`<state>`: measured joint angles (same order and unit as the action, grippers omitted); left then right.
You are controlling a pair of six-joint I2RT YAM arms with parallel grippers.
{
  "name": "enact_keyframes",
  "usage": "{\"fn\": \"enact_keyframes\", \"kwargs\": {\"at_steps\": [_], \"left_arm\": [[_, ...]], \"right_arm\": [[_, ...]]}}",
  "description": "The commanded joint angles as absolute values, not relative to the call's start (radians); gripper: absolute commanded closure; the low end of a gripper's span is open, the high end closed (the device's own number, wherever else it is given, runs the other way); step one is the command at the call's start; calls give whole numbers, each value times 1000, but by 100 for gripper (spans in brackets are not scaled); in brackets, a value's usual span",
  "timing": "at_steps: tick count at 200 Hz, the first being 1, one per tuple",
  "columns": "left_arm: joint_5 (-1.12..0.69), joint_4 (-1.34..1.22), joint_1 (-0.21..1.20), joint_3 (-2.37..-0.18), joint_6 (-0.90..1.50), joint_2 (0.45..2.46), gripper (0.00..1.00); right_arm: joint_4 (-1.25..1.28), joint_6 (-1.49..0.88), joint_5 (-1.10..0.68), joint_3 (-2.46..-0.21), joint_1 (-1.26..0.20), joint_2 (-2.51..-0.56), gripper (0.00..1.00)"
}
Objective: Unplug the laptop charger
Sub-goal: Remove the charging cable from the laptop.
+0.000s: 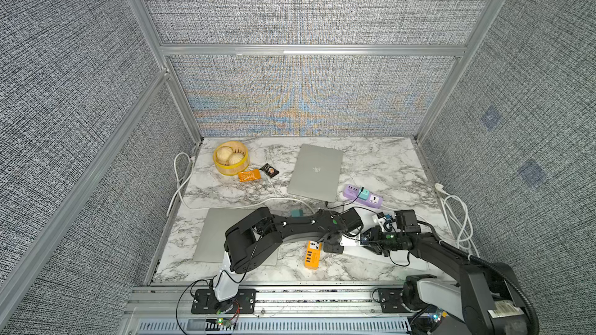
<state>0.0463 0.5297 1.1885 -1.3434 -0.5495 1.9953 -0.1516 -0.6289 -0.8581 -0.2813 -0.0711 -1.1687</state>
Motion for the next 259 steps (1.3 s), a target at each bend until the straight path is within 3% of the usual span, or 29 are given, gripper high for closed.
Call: {"fn": "enact_keyframes", "kwargs": {"at_steps": [1, 154, 259], "left_arm": [[-1, 515, 1182, -1360, -554, 1997, 79], [-30, 614, 1174, -1424, -600, 2056, 80], [-25, 644, 1172, -1437, -614, 2055, 95]], "right_arm": [[-226, -609, -828, -271, -59, -1186, 67], [-250, -581, -825, -295, -45, -1209, 68], [-232, -580, -823, -304, -44, -1243, 70]]}}
